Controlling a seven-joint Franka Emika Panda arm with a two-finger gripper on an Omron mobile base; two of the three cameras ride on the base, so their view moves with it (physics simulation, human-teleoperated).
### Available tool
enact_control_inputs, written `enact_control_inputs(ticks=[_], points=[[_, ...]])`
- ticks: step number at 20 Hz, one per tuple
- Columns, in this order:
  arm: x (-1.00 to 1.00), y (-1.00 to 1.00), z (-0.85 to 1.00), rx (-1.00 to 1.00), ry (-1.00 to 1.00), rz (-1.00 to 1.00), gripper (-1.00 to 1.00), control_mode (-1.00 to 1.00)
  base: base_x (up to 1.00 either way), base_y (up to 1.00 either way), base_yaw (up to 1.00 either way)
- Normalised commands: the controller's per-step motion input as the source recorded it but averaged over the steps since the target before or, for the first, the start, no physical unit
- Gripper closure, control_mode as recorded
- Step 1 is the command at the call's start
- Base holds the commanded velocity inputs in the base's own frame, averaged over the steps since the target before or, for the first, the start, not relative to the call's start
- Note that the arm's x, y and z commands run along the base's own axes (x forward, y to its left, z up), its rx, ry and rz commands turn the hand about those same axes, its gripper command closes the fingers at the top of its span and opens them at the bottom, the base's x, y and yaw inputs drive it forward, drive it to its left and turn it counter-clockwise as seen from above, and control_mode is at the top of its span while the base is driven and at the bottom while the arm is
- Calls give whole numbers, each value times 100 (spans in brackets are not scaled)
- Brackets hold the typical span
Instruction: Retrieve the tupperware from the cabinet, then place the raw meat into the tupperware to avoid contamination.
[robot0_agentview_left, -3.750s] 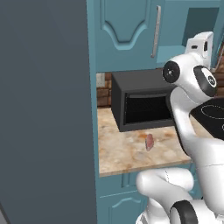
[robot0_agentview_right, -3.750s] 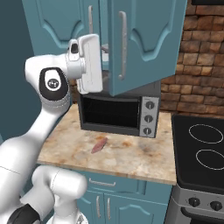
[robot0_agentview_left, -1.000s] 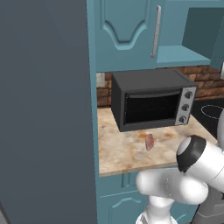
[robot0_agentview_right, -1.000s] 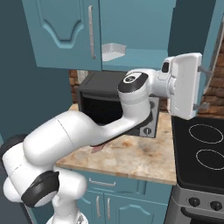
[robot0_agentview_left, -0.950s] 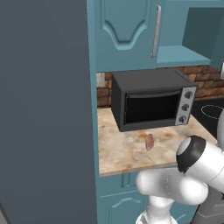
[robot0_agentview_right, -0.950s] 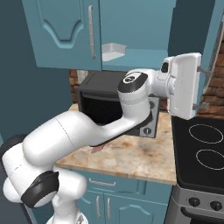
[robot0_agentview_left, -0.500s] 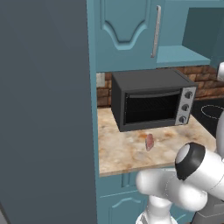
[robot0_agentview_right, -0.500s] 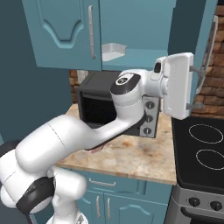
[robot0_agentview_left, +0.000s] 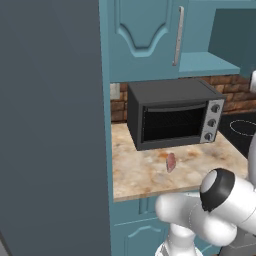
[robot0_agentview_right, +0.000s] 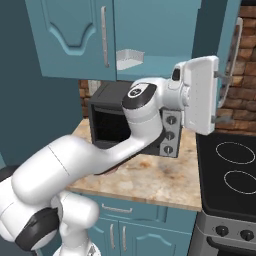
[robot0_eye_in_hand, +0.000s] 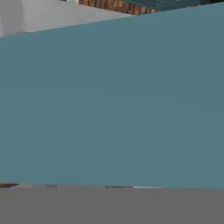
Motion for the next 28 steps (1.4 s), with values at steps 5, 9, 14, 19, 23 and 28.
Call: enact_control_inputs(ticks=[5, 9, 14, 19, 23, 28], points=[[-61, -6, 48, 2, -5, -2, -100, -100, 0, 0, 0], [-64, 22, 20, 0, -3, 0, -100, -100, 0, 0, 0], [-59, 56, 5, 0, 0, 0, -100, -100, 0, 0, 0], [-47, 72, 0, 0, 0, 6, -100, -100, 0, 0, 0], [-30, 75, -1, 0, 3, 14, -100, -100, 0, 0, 0], [-11, 67, -17, 2, 5, 23, -100, -100, 0, 0, 0]])
